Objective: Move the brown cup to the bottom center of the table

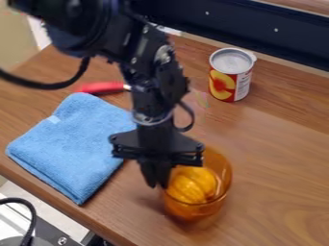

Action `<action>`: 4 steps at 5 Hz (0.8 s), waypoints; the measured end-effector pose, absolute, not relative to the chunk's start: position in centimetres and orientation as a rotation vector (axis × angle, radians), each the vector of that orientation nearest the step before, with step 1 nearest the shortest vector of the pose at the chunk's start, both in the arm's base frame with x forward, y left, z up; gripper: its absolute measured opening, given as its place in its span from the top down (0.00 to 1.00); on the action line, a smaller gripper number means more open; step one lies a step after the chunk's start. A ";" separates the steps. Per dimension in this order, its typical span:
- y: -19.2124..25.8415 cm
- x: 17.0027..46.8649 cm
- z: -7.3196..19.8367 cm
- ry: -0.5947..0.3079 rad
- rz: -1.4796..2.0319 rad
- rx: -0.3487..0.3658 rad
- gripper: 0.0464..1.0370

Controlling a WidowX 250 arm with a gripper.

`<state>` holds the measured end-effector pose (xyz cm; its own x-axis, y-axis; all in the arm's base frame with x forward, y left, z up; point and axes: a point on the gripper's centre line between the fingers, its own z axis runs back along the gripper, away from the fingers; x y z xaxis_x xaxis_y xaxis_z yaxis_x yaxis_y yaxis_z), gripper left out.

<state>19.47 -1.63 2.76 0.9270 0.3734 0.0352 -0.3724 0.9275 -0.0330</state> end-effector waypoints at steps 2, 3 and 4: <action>-0.3 18.6 1.9 -0.090 0.350 0.007 0.98; -0.1 18.7 1.4 -0.085 0.358 0.024 0.96; 0.0 18.8 1.5 -0.073 0.375 0.039 0.82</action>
<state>18.83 -0.03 1.54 0.9277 0.3648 0.0788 -0.3676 0.9296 0.0246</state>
